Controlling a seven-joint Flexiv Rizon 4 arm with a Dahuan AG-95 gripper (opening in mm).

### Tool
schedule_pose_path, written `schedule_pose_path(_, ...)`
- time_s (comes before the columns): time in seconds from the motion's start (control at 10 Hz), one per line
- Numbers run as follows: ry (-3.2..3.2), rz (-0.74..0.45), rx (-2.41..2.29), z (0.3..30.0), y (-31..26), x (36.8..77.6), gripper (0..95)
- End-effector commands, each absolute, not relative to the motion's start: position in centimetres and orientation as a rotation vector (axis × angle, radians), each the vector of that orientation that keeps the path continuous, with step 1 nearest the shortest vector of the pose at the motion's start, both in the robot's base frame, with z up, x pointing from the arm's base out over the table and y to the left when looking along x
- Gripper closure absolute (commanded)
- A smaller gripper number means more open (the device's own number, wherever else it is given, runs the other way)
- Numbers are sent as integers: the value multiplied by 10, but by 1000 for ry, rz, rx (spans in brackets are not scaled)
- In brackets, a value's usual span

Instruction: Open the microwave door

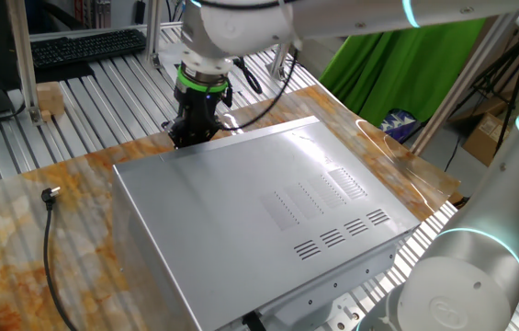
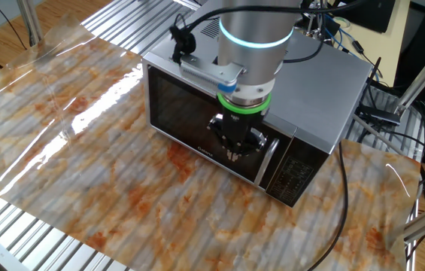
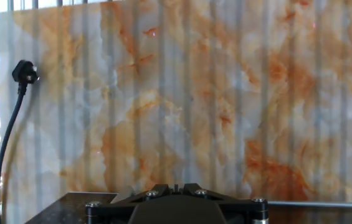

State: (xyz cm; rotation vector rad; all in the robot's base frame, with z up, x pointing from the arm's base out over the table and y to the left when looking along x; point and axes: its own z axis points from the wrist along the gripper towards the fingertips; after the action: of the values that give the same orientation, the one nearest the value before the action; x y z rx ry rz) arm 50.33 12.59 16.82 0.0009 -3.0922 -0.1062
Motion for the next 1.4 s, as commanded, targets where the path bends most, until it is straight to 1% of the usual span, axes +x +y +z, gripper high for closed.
schedule_pose_path(0.1,-3100,-101,-107,171,133,503,950)
schedule_pose_path(0.8,-3106,-90,-147,183,167,506,950)
schedule_pose_path(1.4,-3101,-71,-230,187,177,509,950)
